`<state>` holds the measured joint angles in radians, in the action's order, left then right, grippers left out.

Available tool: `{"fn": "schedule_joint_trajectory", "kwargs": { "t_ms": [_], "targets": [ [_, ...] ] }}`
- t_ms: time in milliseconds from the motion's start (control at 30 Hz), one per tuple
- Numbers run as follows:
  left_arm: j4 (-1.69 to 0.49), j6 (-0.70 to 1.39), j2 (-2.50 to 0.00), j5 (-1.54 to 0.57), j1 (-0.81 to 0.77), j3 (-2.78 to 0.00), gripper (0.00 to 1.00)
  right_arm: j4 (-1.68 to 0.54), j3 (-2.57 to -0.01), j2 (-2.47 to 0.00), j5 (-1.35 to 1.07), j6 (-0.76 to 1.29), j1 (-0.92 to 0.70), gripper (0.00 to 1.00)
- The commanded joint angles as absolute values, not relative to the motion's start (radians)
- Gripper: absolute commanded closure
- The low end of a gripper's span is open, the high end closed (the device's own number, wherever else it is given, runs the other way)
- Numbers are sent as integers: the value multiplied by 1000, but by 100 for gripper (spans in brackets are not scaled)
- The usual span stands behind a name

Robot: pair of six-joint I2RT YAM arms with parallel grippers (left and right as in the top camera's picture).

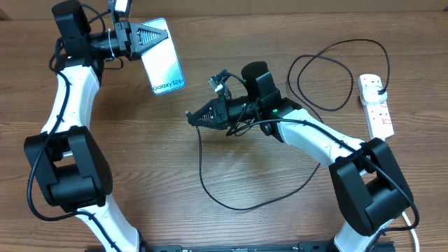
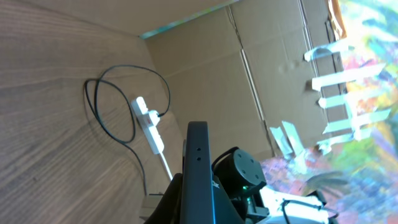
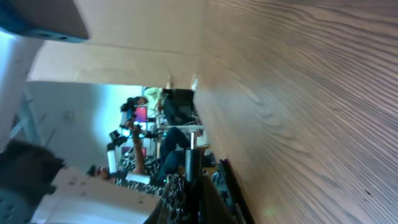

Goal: Plug charger to phone and switch on socket
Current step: 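Carry the connector toward the phone's bottom port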

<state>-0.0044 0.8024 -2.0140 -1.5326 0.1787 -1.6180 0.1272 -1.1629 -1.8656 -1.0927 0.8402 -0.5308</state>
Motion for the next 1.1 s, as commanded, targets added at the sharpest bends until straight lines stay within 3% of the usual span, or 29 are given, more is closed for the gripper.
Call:
{"fn": "schedule_joint_trajectory", "kwargs": {
  "t_ms": [0,767,1067],
  "targets": [
    [6,921,-1980,-1521,183,-1641,96,186,-1188,-1869,-1147,878,-530,96],
    [9,1131,-1980,-1344,183,-1641,96,641,-1188,-1869,-1005,1182,-529,96],
    [63,1168,-1980,-1343,170,-1641,96,673,-1188,-1869,-965,1289,-529,96]
  ]
}}
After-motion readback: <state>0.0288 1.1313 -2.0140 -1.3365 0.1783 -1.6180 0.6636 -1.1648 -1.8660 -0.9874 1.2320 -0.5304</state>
